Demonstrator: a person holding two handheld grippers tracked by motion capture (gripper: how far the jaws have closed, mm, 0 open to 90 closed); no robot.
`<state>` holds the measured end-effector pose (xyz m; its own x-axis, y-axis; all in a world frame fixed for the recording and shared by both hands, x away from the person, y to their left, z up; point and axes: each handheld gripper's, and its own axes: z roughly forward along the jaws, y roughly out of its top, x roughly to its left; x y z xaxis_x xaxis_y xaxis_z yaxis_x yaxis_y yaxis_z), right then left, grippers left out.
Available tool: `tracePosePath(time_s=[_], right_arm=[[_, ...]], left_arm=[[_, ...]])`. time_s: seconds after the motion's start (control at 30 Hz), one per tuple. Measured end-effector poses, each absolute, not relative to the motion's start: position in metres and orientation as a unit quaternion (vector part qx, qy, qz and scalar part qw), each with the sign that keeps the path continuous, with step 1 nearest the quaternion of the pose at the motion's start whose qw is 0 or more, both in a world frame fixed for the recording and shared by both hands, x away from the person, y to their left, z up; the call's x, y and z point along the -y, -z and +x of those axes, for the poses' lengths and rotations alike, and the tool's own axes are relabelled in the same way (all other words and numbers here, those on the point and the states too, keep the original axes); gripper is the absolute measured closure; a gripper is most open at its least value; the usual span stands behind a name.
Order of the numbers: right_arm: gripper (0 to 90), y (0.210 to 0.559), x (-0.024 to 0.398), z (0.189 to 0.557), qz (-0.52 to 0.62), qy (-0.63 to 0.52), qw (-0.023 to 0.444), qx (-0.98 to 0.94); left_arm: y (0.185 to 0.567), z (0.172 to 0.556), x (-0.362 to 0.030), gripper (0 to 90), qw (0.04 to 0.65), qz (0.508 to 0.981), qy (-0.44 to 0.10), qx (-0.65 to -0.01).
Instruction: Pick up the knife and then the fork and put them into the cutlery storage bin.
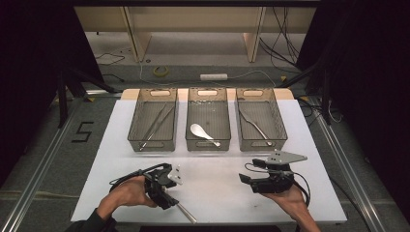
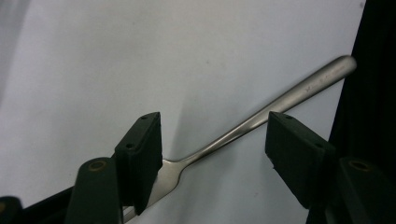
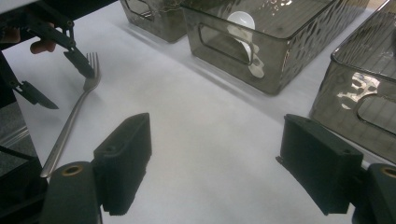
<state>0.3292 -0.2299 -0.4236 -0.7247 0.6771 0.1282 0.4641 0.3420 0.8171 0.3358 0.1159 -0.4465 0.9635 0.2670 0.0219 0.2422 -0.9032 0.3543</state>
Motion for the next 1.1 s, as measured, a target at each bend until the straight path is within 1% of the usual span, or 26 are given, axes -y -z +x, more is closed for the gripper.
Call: tracePosePath(time_s=[0.13,0.6,0.97,1.1], right_arm=[[25.7,0.424,0.230,0.329,0.353,-0.451,0.116,-0.811],[25.7,0.424,0.229,0.328,0.352,-0.451,0.115,-0.812],[26.0,0.424,0.228,0.328,0.350,-0.448,0.114,-0.815],[26.1,0.425,0.228,0.328,0.351,-0.448,0.115,-0.814]], left_arm=[[0.452,0.334,-0.111,38.6,0.153,0.982,-0.034,-0.110],[0.461,0.333,-0.104,46.1,0.114,0.990,-0.032,-0.073],[0.462,0.335,-0.101,50.9,0.108,0.991,-0.017,-0.076],[0.462,0.335,-0.100,54.4,0.103,0.992,-0.012,-0.076]])
